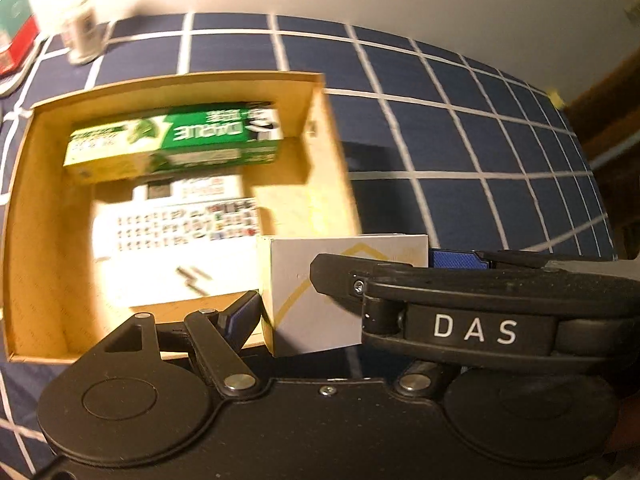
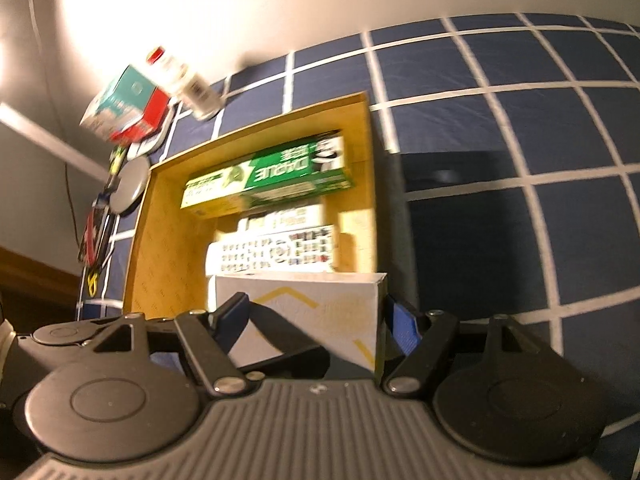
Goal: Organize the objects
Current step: 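Lift the small white box with the right gripper and carry it to the box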
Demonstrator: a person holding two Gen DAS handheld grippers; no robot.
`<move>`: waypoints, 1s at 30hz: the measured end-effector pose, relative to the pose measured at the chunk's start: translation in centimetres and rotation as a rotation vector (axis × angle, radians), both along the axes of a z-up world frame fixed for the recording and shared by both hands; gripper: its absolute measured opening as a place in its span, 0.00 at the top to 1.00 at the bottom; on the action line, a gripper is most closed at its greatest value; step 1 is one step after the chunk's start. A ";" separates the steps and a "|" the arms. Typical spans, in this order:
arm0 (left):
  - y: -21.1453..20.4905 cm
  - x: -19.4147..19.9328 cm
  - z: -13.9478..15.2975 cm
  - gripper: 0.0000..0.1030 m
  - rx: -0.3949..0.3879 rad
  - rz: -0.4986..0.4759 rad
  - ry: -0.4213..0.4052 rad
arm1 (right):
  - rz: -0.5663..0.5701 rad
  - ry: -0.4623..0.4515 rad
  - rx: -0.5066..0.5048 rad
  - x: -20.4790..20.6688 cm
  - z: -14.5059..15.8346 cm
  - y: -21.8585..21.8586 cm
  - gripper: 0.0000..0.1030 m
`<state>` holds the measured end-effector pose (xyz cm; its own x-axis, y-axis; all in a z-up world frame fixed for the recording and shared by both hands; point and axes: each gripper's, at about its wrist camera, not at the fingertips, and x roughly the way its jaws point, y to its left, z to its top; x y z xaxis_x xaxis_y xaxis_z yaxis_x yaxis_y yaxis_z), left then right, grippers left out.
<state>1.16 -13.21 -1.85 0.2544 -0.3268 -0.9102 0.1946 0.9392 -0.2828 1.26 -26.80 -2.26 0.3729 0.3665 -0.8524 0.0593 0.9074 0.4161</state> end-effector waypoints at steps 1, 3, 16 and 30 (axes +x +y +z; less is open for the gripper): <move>0.6 0.0 -0.1 0.31 -0.001 0.012 0.002 | 0.014 0.003 -0.001 0.2 -0.1 0.7 0.29; 1.9 0.3 -0.4 0.31 -0.010 0.041 0.010 | 0.035 0.008 -0.006 0.7 -0.2 1.8 0.29; 7.8 3.9 -2.1 0.31 -0.031 0.150 0.049 | 0.144 0.050 -0.023 6.3 -1.8 7.5 0.29; 9.8 11.1 -6.8 0.31 -0.022 0.126 0.136 | 0.118 0.134 -0.008 13.4 -6.9 8.7 0.29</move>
